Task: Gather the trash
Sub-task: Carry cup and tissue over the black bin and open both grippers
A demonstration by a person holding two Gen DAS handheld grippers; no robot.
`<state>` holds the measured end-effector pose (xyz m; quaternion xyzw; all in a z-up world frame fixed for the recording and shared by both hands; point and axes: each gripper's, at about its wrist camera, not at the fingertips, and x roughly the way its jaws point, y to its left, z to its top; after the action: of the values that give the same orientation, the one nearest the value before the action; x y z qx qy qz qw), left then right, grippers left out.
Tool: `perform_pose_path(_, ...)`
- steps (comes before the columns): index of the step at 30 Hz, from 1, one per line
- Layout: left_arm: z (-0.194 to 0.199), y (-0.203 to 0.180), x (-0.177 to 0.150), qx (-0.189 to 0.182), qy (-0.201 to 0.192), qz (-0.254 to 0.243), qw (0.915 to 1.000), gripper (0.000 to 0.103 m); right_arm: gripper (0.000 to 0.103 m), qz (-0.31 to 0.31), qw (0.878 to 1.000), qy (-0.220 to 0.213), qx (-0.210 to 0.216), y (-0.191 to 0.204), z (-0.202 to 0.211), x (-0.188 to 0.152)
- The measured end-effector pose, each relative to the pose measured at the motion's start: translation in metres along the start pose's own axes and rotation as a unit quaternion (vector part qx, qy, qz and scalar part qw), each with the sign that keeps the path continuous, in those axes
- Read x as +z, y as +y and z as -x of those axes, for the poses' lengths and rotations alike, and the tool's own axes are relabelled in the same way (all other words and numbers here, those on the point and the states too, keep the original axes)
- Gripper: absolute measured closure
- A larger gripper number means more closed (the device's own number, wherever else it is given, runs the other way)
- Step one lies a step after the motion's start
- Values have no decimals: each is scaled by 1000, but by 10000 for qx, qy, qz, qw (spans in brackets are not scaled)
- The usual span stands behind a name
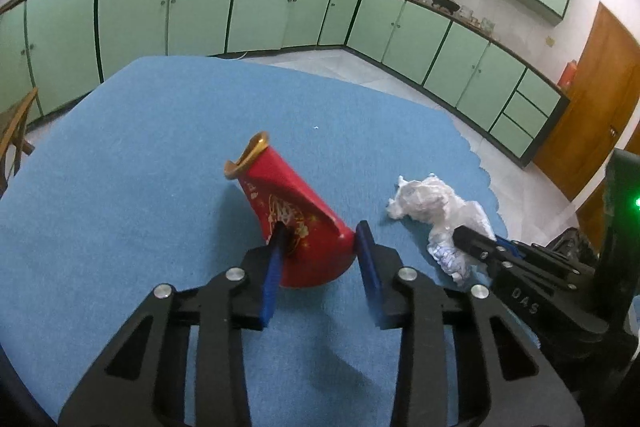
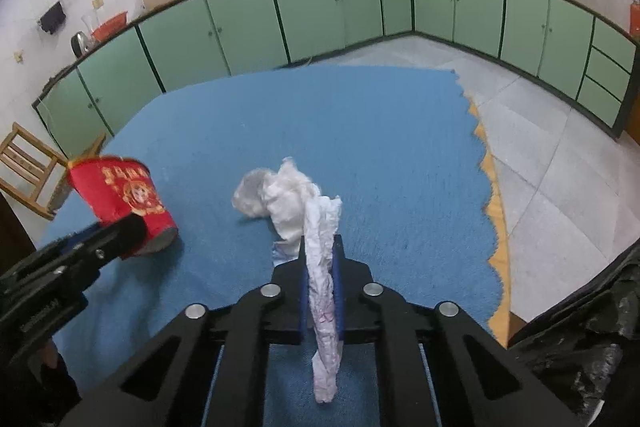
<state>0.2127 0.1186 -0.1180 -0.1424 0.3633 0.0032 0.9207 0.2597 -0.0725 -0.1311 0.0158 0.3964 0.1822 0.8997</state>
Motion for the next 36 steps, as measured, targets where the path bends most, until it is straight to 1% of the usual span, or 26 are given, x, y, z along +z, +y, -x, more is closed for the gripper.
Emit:
perform_pose_path(3, 7, 3, 1, -56, -59, 88, 9999, 71, 93, 22, 9999, -165, 25, 3, 13, 5)
perform_pose_path(5, 17, 1, 2, -106, -151, 60, 9998, 72, 93, 79, 9995, -306, 18, 7, 24, 8)
perform_pose_path(12, 44, -18, 6, -180, -418, -234, 9987, 73, 93, 95, 9978, -649, 51, 14, 55, 18)
perform_pose_path(17, 63, -33, 3, -215, -591, -479, 9969, 73, 93, 54, 9961, -877, 13, 8, 83, 23)
perform_pose_path(22, 80, -61, 2, -352, -722, -735, 9941, 73, 93, 78, 9938, -1112, -59, 4, 114, 24)
perform_pose_path(28, 99, -98, -1, -610, -836, -1005, 9895, 73, 93, -94, 9907, -1352, -112, -13, 156, 16)
perform_pose_path(36, 109, -143, -17, -993, -845, -1329, 9825, 73, 93, -244, 9860, -1584, -464, -42, 206, -4)
